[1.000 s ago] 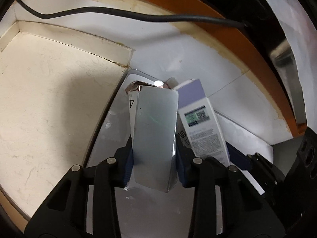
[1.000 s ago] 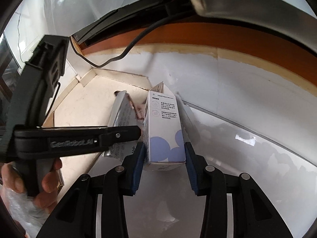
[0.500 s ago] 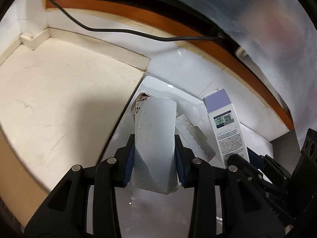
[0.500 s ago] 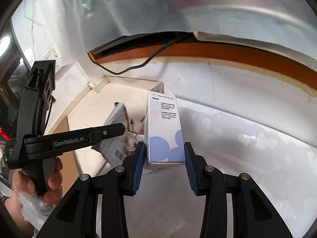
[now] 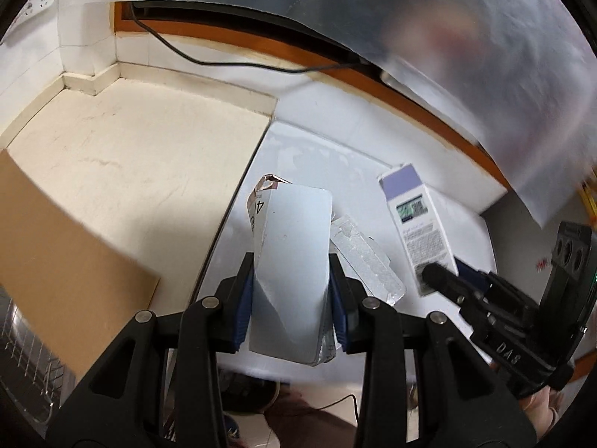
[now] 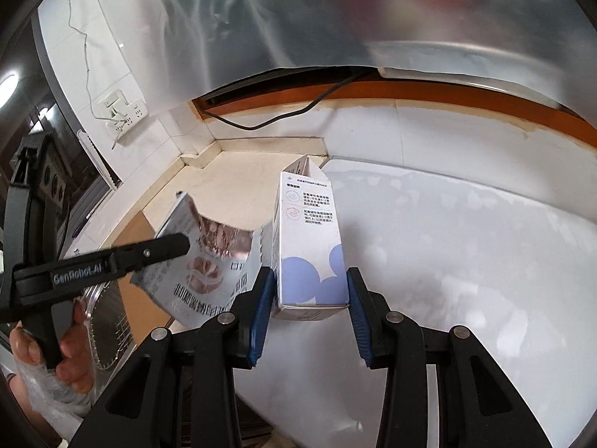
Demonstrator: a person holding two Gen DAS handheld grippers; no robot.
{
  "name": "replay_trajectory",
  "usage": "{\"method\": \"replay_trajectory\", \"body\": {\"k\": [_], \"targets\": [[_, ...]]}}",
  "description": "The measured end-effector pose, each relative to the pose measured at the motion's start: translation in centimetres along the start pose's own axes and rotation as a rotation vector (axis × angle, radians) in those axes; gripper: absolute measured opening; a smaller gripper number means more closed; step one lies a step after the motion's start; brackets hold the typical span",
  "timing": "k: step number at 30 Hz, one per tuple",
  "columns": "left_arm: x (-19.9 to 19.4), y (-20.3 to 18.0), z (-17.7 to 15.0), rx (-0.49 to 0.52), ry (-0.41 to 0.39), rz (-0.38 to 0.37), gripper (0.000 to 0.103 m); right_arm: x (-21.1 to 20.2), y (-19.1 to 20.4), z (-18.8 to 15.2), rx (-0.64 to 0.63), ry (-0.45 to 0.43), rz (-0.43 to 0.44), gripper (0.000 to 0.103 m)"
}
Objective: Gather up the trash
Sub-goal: 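Carry the blister tray and white-blue box over the bin and release both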
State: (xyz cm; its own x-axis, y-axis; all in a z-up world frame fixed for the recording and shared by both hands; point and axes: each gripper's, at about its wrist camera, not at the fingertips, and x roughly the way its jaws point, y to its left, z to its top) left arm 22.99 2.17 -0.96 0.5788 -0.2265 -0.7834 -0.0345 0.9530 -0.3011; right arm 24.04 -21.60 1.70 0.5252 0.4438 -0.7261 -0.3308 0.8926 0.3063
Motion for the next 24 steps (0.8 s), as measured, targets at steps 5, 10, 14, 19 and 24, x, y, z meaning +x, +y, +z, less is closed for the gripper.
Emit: {"method": "replay_trajectory", "body": {"k": [5, 10, 14, 19, 24], "targets": [[-4.1, 1.2, -4.8, 0.043, 0.017, -0.028, 0.032, -3.5, 3.5, -4.5, 0.007, -0.025, -0.048, 0.038], [-6.8, 2.5, -9.8, 0.084, 0.051, -0.061, 0.032, -7.1, 6.5, -10.3, 0.034, -0.027, -0.085, 0.038], [-8.1, 3.3, -13.7, 0.121, 0.086, -0.064, 0.032, -8.6, 9.0, -15.0, 0.051, 0.005, -0.106, 0.038], [-7.8, 3.7, -18.0, 0.133, 0.15, -0.058, 0.032, -9.5, 11.0, -21.0, 0.081, 0.081, -0.117, 0.038], [-6.0, 3.3, -22.0, 0.158, 0.203, -0.031, 0.032, -9.4, 11.5, -25.7, 0.089, 0.146, -0.128, 0.038]]}}
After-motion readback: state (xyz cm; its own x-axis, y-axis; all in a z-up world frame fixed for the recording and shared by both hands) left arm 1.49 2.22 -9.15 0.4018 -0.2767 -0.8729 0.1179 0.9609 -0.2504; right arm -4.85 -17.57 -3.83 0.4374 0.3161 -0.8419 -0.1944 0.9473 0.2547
